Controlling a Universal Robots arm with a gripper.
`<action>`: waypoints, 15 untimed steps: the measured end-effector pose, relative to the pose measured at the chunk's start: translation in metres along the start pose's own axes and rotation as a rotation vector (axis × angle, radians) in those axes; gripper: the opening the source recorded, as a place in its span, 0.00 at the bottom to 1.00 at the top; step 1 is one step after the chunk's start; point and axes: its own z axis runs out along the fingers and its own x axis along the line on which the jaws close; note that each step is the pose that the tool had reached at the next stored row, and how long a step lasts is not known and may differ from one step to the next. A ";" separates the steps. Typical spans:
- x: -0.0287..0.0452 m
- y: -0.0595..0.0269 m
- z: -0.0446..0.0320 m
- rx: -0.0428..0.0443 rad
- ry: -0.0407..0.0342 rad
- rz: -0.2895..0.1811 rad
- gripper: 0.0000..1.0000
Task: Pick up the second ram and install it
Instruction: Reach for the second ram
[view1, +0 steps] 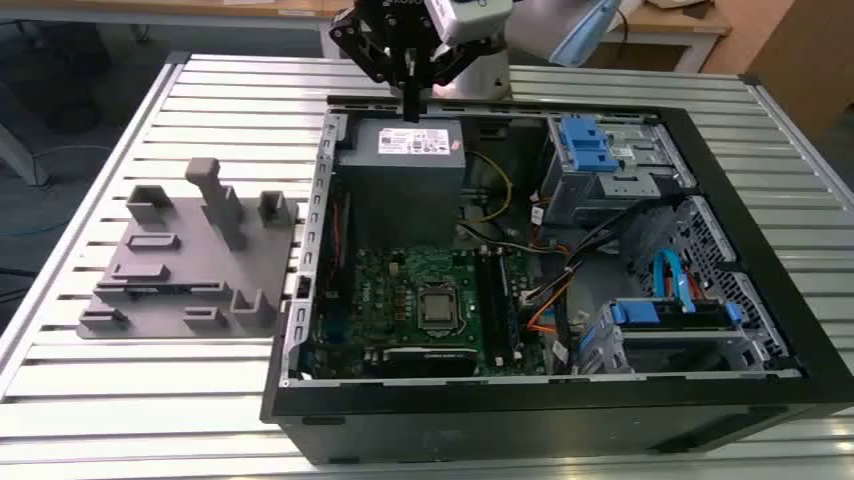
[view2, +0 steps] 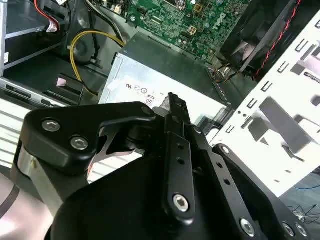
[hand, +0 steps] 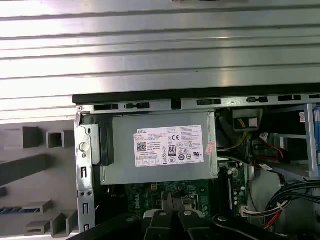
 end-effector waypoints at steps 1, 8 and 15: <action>0.0000 0.0000 0.0000 0.0000 0.0000 0.000 0.11; 0.0084 -0.0007 -0.0003 0.0000 -0.0001 0.000 0.11; 0.0340 -0.0026 -0.0009 0.0000 -0.0002 0.000 0.11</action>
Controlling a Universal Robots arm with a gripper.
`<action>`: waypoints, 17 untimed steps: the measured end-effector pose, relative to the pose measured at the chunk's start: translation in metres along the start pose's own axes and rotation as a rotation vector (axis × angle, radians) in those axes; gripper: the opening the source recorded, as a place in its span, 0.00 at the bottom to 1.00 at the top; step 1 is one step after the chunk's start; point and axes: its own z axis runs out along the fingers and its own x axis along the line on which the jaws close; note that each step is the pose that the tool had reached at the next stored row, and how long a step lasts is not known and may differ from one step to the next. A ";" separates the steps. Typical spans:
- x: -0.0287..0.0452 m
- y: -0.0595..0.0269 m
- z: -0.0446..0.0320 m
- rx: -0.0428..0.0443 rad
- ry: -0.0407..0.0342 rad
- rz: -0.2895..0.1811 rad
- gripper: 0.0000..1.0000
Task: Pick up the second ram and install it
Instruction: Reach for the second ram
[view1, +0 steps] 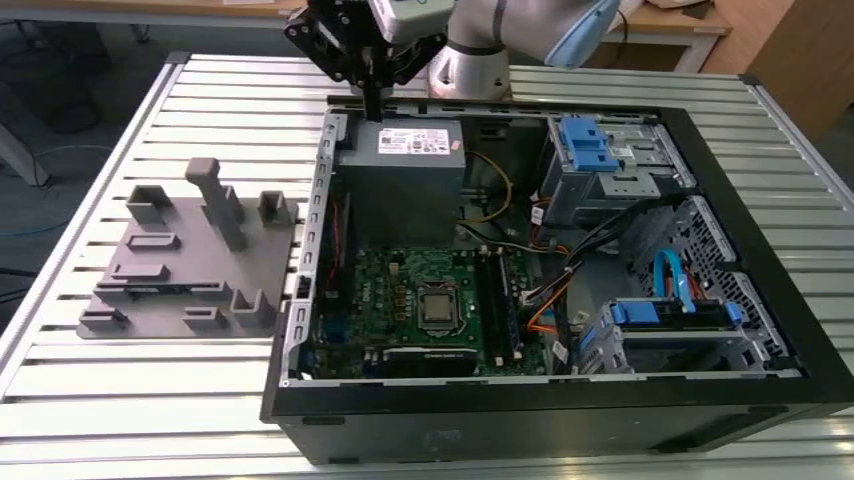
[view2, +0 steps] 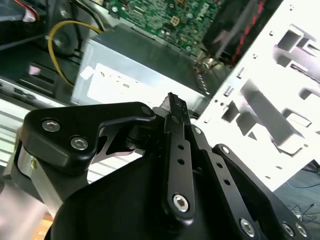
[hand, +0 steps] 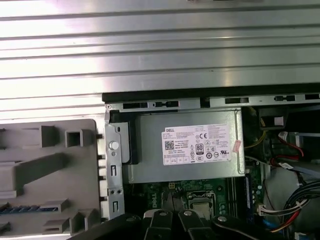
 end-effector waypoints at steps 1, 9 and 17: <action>0.0032 -0.0003 -0.0001 0.0000 -0.0001 0.000 0.11; 0.0310 -0.0024 -0.0009 0.0000 -0.0005 0.000 0.11; 0.0536 -0.0050 -0.0016 0.0000 -0.0008 0.000 0.11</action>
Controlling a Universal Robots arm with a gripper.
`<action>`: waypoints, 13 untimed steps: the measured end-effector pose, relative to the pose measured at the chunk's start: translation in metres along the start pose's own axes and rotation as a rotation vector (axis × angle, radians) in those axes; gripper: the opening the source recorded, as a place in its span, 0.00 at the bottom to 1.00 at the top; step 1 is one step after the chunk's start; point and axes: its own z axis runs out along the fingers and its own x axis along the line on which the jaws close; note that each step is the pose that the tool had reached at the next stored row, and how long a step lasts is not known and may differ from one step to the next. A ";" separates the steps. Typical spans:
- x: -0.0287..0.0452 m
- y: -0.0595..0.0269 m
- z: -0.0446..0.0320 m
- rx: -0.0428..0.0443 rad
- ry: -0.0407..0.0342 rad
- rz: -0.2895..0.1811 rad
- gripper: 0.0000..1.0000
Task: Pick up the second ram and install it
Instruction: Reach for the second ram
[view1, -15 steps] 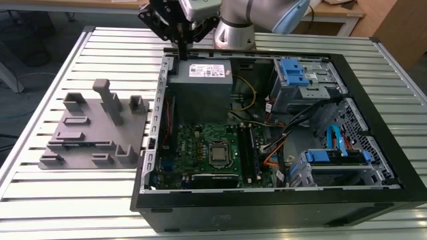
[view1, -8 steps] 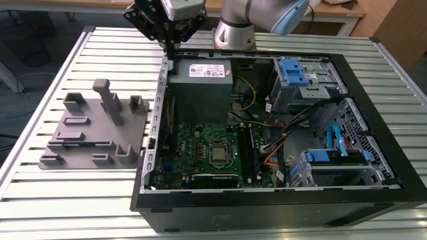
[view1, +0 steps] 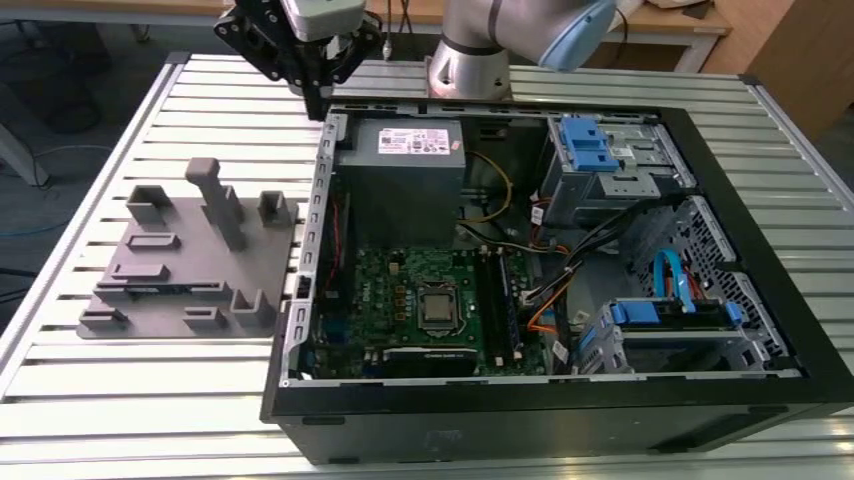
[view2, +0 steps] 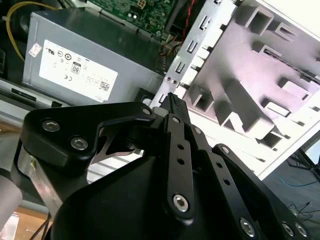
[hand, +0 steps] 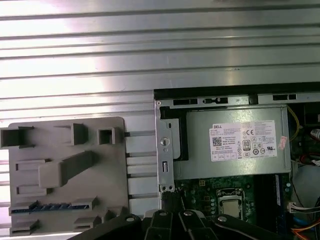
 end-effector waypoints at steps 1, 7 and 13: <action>0.0021 -0.0003 0.0000 -0.0001 -0.0001 0.000 0.11; 0.0127 -0.0020 -0.0003 -0.0001 -0.0001 0.000 0.11; 0.0210 -0.0029 -0.0006 0.0000 -0.0001 0.000 0.11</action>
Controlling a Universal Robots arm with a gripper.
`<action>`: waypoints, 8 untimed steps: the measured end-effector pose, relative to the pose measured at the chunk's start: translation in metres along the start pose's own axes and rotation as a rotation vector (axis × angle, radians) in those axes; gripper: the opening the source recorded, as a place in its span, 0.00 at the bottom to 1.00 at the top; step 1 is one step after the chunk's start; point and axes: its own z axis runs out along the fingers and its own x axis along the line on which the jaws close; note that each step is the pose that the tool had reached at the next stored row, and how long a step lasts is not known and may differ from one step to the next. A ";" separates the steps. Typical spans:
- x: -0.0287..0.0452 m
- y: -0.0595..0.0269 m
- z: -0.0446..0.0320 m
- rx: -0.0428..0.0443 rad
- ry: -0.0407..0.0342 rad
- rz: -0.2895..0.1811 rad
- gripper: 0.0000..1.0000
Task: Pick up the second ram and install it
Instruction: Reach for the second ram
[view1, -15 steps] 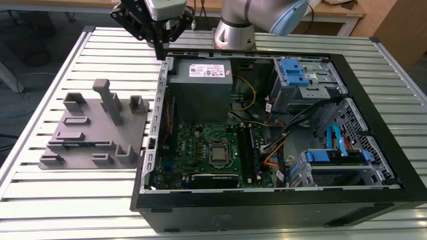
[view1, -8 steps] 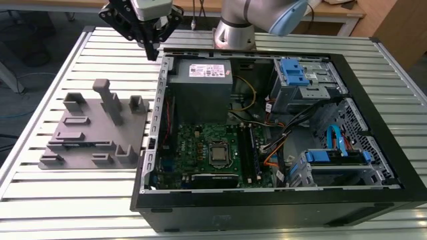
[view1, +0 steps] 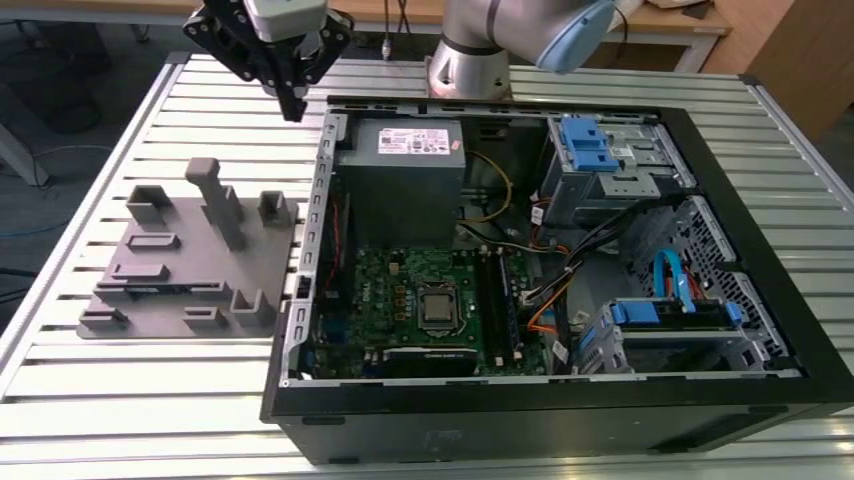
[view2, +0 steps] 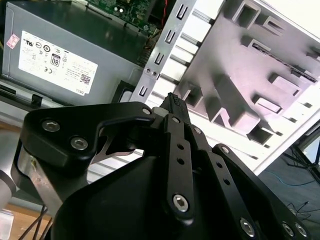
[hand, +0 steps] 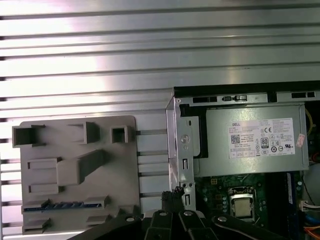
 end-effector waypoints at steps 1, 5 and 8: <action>0.0013 -0.0002 0.0000 0.0000 0.0000 0.000 0.11; 0.0069 -0.0009 -0.0001 0.0000 0.0000 0.000 0.11; 0.0119 -0.0027 -0.0002 0.0000 -0.0001 0.000 0.11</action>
